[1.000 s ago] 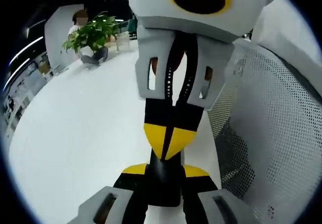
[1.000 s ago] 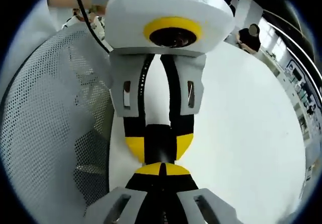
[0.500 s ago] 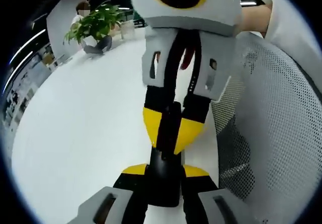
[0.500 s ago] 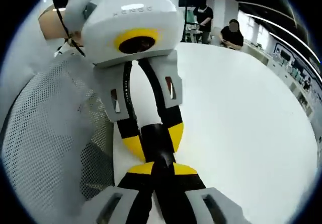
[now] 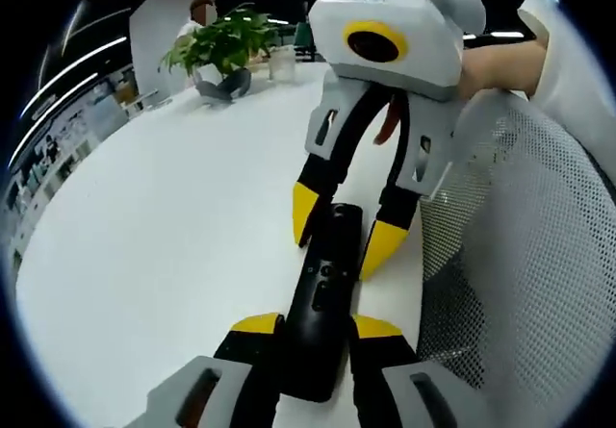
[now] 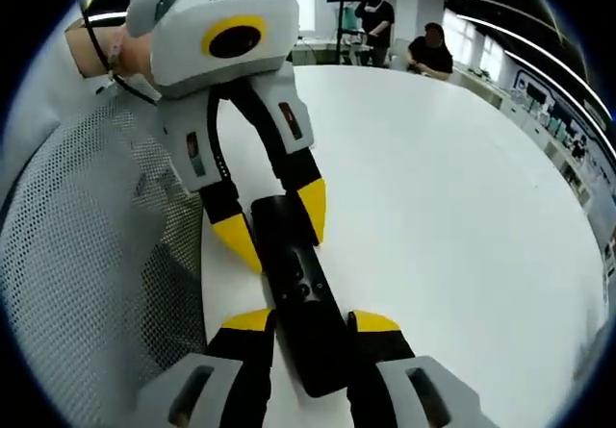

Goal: Press the specified remote control buttons in sequence, fully releasing each button before pressing the next.

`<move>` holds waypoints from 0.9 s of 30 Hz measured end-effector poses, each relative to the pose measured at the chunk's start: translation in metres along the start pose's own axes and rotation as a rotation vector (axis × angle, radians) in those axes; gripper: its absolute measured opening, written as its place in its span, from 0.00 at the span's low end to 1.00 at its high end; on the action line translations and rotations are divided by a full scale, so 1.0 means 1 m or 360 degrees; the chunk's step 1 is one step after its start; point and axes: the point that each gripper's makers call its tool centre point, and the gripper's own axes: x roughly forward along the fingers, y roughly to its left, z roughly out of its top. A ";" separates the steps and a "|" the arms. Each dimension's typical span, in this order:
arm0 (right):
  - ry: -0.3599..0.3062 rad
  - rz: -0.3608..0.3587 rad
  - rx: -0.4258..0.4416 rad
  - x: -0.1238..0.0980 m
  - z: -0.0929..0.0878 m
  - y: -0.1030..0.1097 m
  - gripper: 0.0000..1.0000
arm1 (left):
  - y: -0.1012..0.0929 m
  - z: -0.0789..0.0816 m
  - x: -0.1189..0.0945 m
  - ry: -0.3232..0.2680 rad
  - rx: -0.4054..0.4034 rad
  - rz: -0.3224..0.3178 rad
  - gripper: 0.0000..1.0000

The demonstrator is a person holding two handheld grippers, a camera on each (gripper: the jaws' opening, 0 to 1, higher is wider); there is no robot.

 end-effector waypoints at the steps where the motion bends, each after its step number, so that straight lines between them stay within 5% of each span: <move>1: 0.0007 0.0008 -0.0014 0.001 0.001 0.001 0.26 | 0.003 -0.001 0.000 0.0002 -0.0028 0.0041 0.28; 14: 0.0034 0.0006 -0.0064 0.001 0.000 -0.001 0.24 | 0.036 0.029 -0.061 -0.0347 -0.0301 0.0385 0.54; 17: 0.0038 0.0000 -0.0063 0.001 -0.001 -0.001 0.24 | 0.041 0.037 -0.083 -0.0502 -0.0435 0.0462 0.61; 20: 0.0051 0.0003 -0.0080 0.001 -0.001 -0.001 0.24 | 0.044 0.030 -0.093 -0.0471 -0.0439 0.0542 0.66; 23: 0.0060 0.0005 -0.0101 0.001 -0.001 0.000 0.23 | 0.050 0.033 -0.108 -0.0599 -0.0540 0.0644 0.68; 27: 0.0062 0.0003 -0.0099 0.001 -0.001 -0.003 0.23 | 0.050 0.031 -0.124 -0.0650 -0.0560 0.0721 0.71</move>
